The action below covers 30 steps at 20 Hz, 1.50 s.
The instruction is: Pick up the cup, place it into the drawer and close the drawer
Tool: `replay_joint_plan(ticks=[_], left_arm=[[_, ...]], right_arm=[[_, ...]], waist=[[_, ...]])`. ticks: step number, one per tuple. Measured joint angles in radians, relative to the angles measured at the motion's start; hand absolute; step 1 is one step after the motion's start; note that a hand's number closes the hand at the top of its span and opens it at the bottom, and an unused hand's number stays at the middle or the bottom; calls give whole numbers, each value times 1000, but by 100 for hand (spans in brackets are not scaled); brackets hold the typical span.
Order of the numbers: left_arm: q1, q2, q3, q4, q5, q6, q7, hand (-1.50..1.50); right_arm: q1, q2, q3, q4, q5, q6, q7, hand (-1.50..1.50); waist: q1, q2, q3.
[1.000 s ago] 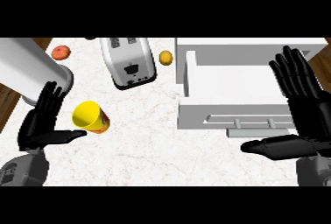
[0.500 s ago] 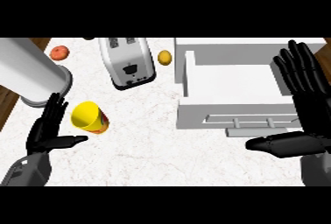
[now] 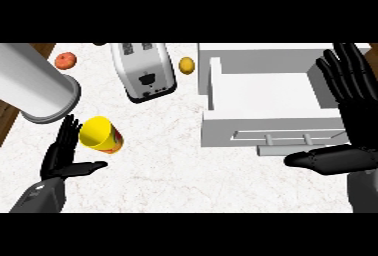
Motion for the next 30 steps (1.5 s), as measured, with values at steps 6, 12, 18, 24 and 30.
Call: replay_joint_plan(ticks=[6, 12, 18, 24, 30], left_arm=[[-32, 4, 7, 92, -17, 9, -76, -150], [-63, 2, 8, 128, -27, 15, -91, -150], [-77, -5, 6, 138, -34, 4, -101, -150], [-102, -22, 12, 139, -24, -69, -80, 150], [-94, -54, 8, 84, -38, 34, -162, 150]], right_arm=[[-35, -16, -14, 16, -19, 9, 19, -150], [-27, -3, 1, 25, -6, 7, 4, -150], [-38, -8, -3, 30, -1, 4, 9, -150], [-37, -13, -5, 35, -9, 14, 10, -150], [-32, -30, -20, 47, -14, 29, -3, -150]], waist=[[-8, 4, -2], [-14, 6, -2], [-18, 8, -3], [-23, 10, -4], [-23, 10, -3]])
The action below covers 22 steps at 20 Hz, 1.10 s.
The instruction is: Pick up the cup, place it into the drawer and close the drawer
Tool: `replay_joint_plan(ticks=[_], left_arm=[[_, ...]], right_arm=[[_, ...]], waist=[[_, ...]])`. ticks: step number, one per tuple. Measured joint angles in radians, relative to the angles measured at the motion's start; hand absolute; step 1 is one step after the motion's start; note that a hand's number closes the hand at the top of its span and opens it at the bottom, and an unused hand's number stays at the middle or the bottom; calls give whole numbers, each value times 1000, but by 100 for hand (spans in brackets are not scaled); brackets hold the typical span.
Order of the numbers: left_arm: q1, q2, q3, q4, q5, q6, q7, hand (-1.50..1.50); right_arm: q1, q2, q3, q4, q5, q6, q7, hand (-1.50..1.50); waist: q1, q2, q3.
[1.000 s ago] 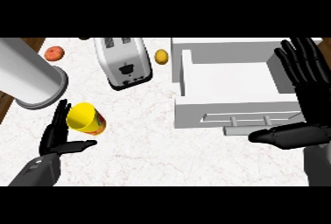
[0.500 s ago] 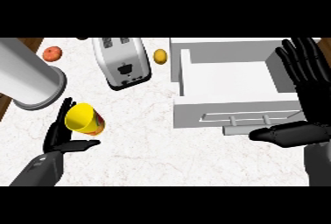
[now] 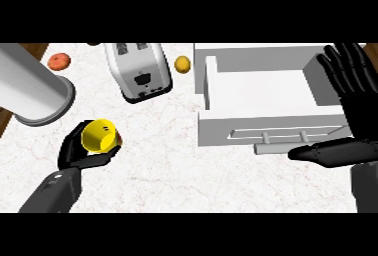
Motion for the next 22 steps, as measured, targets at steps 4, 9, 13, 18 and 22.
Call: replay_joint_plan(ticks=[4, 9, 13, 18, 22], left_arm=[[-4, -12, 13, -24, -6, 117, -54, 150], [16, -76, 55, -46, 23, 195, -116, 150], [-9, -107, 62, -87, 45, 159, -116, 150], [-69, -131, 18, -151, 33, 104, -78, 150], [-145, -159, -17, -229, 32, 87, -17, 150]], right_arm=[[-5, -4, -7, -6, -8, -1, 8, -150], [11, 5, -8, -14, -9, -7, 7, -150], [14, -2, -17, -29, -15, -7, 21, -150], [39, 12, -1, -54, 3, -19, 25, -150], [42, -1, -12, -39, 9, -14, 16, -150]], waist=[[2, -2, 1], [8, -5, 2], [15, -9, 2], [25, -16, 4], [37, -20, 6]])
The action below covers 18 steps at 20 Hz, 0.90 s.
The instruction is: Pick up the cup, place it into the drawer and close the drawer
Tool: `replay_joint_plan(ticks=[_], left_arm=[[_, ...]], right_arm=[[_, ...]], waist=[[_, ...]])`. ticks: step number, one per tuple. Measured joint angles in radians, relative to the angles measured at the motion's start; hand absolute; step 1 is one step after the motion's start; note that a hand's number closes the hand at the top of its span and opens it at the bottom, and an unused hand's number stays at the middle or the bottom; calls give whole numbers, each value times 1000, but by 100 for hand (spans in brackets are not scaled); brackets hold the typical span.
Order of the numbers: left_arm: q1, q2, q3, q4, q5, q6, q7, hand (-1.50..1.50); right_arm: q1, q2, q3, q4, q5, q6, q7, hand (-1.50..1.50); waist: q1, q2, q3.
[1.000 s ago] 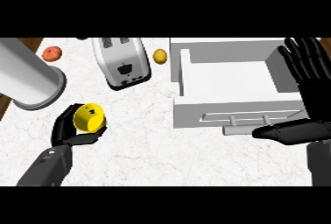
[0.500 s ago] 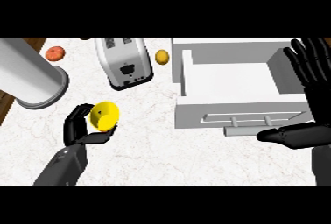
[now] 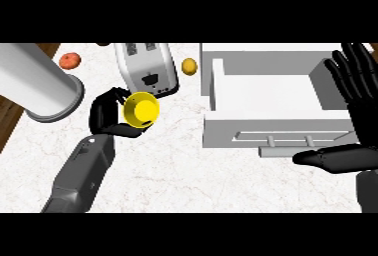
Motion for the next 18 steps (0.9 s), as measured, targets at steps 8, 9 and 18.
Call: replay_joint_plan(ticks=[8, 9, 18], left_arm=[[-149, -75, -83, -204, -1, 24, 235, 150], [-158, -81, -108, -236, 11, 39, 272, 150], [-397, -101, -255, -308, 82, 253, 570, 150]], right_arm=[[-4, -6, -17, 30, 11, -5, -19, -150], [-1, -4, -14, 25, 10, -5, -13, -150], [-2, 11, 7, 1, 30, -20, -7, -150]], waist=[[11, -4, 1], [11, -6, 1], [-11, 0, 1]])
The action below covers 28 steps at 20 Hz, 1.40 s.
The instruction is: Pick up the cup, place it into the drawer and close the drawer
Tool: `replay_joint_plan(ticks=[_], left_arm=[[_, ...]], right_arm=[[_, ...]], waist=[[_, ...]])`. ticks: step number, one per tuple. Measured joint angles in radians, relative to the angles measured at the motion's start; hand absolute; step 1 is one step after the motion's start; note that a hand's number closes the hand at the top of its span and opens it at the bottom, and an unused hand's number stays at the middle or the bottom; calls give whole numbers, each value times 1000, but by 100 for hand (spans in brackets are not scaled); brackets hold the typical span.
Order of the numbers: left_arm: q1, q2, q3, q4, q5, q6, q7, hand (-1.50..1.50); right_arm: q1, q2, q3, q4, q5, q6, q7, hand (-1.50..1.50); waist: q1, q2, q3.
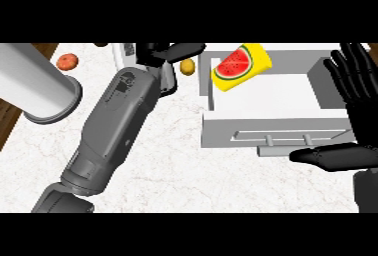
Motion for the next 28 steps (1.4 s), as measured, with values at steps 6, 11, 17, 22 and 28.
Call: replay_joint_plan(ticks=[6, 11, 17, 22, 28], left_arm=[[-165, -2, -77, 151, 53, 121, 121, 150], [-251, -2, -158, 291, 95, 193, 173, 150], [-269, -2, -258, 406, 130, 153, 212, 150], [-246, -3, -345, 443, 154, 116, 233, -150], [-214, -3, -384, 428, 213, 117, 203, -150]], right_arm=[[-31, -9, -9, 36, -14, 14, -14, -150], [-56, -10, -6, 47, -26, 24, -16, -150], [-68, -15, -4, 50, -43, 45, -29, -150], [-95, -3, 25, 57, -37, 48, -27, -150], [-131, 9, 54, 76, -65, 80, -34, -150]], waist=[[-24, 9, 0], [-58, 18, 1], [-101, 29, 2], [-139, 39, 2], [-181, 51, 1]])
